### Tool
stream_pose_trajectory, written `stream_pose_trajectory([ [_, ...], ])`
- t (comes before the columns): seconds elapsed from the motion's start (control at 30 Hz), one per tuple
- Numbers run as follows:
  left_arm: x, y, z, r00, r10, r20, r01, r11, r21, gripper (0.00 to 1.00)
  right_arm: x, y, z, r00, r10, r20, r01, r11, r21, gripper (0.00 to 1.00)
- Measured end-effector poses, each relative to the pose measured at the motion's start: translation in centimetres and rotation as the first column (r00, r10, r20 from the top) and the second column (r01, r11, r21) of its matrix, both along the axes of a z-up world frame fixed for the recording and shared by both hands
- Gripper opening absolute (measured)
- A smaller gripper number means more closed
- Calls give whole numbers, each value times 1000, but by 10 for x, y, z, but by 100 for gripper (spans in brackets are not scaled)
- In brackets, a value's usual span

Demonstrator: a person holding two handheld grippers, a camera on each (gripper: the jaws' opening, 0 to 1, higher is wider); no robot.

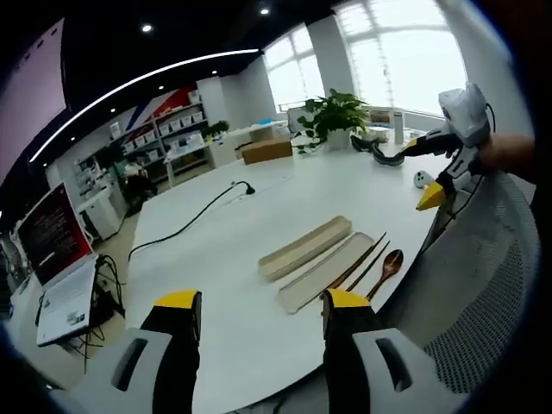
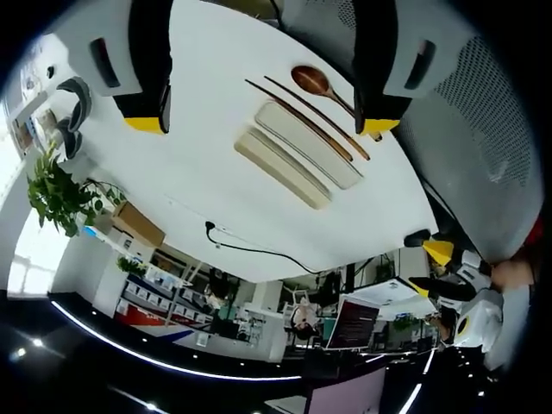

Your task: Arrange the utensils inside the cutlery case until each visible utensil rests in its matching compartment.

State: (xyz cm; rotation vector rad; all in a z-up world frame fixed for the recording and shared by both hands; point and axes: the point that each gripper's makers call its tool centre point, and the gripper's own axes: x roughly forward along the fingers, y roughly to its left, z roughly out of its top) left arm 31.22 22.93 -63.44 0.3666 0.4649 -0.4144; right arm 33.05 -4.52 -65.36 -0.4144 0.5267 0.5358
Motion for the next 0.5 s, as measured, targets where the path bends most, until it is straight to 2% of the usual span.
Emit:
stream_pose_trajectory([
  [0.13, -1, 0, -4, 1000, -8, -15, 8, 1000, 8, 59, -1, 1, 1, 1000, -1, 3, 1, 1000, -1, 87],
  [0.23, -1, 2, -6, 1000, -13, -17, 14, 1000, 22, 60, -2, 2, 6, 999, -5, 43, 6, 1000, -27, 89],
  [0.3, 0, 3, -4, 1000, -11, -3, 11, 1000, 25, 63, -3, 5, 5, 999, 8, 31, -7, 1000, -22, 88],
  [0.4, -2, 2, -10, 999, -22, -35, 23, 1000, 20, 63, -3, 6, 3, 1000, 9, 21, -9, 1000, -30, 88],
  [0.5, -1, 1, -9, 999, -32, -21, 33, 999, 36, 67, -3, 7, 3, 1000, 18, 18, -17, 1000, -24, 88],
])
